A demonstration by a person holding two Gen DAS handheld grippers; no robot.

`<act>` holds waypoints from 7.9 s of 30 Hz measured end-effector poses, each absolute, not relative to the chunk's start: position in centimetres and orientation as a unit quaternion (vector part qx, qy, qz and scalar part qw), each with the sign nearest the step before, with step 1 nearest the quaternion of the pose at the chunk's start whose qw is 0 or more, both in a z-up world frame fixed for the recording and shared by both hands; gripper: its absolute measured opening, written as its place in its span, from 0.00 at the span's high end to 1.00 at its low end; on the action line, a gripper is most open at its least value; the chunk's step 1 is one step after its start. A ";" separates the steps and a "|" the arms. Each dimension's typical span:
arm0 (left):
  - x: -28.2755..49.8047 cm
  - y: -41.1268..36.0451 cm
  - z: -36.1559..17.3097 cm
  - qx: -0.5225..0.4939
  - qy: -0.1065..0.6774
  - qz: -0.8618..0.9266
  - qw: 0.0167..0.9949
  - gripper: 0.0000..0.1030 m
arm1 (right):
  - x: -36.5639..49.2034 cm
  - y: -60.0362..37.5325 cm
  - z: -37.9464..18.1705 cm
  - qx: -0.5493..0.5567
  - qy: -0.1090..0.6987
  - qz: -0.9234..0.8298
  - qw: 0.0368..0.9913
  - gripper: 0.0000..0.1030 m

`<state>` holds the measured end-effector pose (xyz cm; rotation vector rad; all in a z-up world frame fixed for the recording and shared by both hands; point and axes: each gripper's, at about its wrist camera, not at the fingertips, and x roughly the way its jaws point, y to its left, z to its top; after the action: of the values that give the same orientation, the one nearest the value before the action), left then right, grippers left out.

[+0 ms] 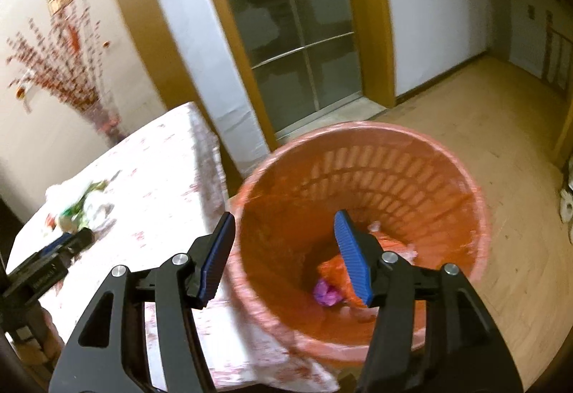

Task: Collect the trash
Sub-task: 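Grasp the second orange bag with the left tool while the right tool grasps white paper, then carry the orange bag and white paper over the basket, then open the left tool to drop the orange bag while the right tool releases the paper, then move both open tools back over the bags on the table, then grasp the white paw-print bag with the left tool while the right tool grasps bubble wrap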

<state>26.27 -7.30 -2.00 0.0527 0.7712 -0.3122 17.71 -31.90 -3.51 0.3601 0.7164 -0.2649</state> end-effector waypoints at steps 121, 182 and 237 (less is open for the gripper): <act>22.1 -21.3 3.3 0.015 0.321 -0.377 0.869 0.86 | 12.0 -37.0 2.7 0.152 0.205 -0.171 0.952 0.99; 26.0 -21.4 -4.9 0.082 0.400 -0.286 0.867 0.47 | 15.2 -39.2 -3.7 0.212 0.295 -0.163 0.917 0.67; 32.8 19.9 -4.3 -0.042 0.388 0.099 0.916 0.40 | 39.1 -6.2 -5.5 0.068 0.422 0.166 0.889 0.94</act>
<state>32.84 19.94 -4.27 -0.0859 0.7976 0.2040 39.07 -6.22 -5.54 0.1420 0.8777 0.3440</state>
